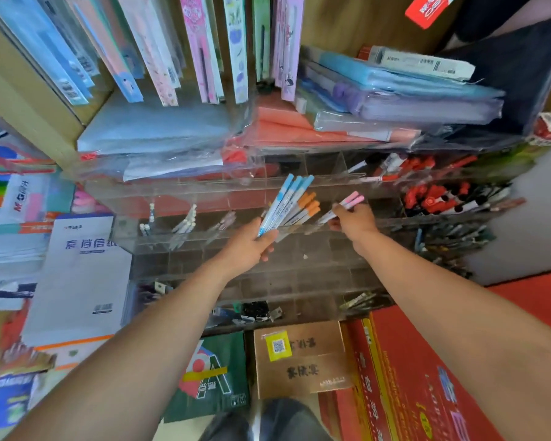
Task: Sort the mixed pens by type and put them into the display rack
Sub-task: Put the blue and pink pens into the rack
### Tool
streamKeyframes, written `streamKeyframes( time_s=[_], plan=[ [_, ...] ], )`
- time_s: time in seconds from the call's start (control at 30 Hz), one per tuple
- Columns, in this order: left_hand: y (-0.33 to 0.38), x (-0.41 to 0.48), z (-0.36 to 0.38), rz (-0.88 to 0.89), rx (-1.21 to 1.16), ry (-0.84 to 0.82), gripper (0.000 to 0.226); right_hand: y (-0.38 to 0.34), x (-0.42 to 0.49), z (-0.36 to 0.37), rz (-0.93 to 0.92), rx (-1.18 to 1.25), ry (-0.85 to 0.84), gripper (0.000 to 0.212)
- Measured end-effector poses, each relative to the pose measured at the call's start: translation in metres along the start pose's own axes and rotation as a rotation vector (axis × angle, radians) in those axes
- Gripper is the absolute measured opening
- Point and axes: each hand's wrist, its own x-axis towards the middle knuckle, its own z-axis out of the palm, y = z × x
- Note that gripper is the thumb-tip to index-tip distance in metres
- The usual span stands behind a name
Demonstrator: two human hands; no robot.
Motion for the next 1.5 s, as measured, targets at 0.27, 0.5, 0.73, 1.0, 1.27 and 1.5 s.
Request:
streamKeyframes(
  time_s=[0.27,0.5,0.73,1.0,1.27,1.5],
  plan=[
    [0.006,-0.002,0.001,0.000,0.015,-0.028,0.035,0.002,0.003,-0.007,-0.010,0.001,0.111,0.045],
    [0.019,-0.006,0.006,0.031,0.019,-0.117,0.038,-0.006,-0.050,-0.014,-0.164,0.225,-0.058,0.028],
    [0.035,-0.011,0.025,0.092,0.125,-0.378,0.009,0.004,-0.084,-0.009,-0.002,0.320,-0.552,0.018],
    [0.056,0.003,0.044,0.044,0.262,-0.442,0.018,0.008,-0.070,-0.042,0.051,0.346,-0.285,0.009],
    [0.054,0.037,0.051,0.233,0.665,-0.093,0.042,-0.003,-0.017,-0.079,-0.044,0.305,0.297,0.035],
    [0.046,0.049,0.053,0.368,0.811,-0.008,0.047,-0.007,0.005,-0.061,-0.092,0.256,0.408,0.030]
  ],
)
